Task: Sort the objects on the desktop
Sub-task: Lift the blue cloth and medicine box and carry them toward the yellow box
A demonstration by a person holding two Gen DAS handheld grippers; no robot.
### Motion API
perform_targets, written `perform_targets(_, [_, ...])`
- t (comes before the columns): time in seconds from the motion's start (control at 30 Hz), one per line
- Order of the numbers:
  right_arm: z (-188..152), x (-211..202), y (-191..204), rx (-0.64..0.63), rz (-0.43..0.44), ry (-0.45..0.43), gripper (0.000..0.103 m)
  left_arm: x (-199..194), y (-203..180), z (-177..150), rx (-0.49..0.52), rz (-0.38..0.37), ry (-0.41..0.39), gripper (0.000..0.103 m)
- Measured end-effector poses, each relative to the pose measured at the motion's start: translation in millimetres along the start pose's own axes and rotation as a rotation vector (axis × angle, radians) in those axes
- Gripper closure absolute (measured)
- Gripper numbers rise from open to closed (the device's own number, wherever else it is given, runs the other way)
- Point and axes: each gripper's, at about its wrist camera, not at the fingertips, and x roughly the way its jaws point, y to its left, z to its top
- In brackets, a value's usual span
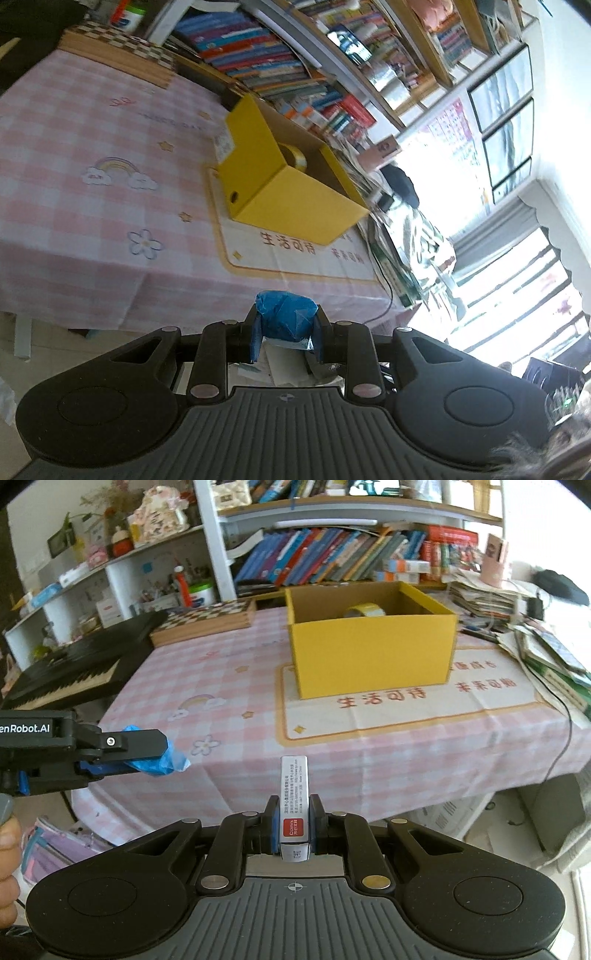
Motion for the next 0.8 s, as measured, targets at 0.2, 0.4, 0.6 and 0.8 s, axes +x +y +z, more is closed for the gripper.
perform_targets(0.2, [4,-1,-16,0.014,-0.011,-0.005,0.089,14,-12,2,0.015,-0.006,0.013,0.079])
perform_targets(0.4, [9,1,-33,0.025,-0.011,-0.001,0.089,31,-24,5,0.026,-0.008,0.030,0.079])
perform_targets(0.6, [15,9,-54,0.033,-0.001,0.008,0.089,52,-37,6,0.033,0.001,0.046,0.079])
perform_targets(0.8, [27,20,-78,0.027,0.021,0.024,0.089,75,-52,9,0.026,0.023,0.046,0.079])
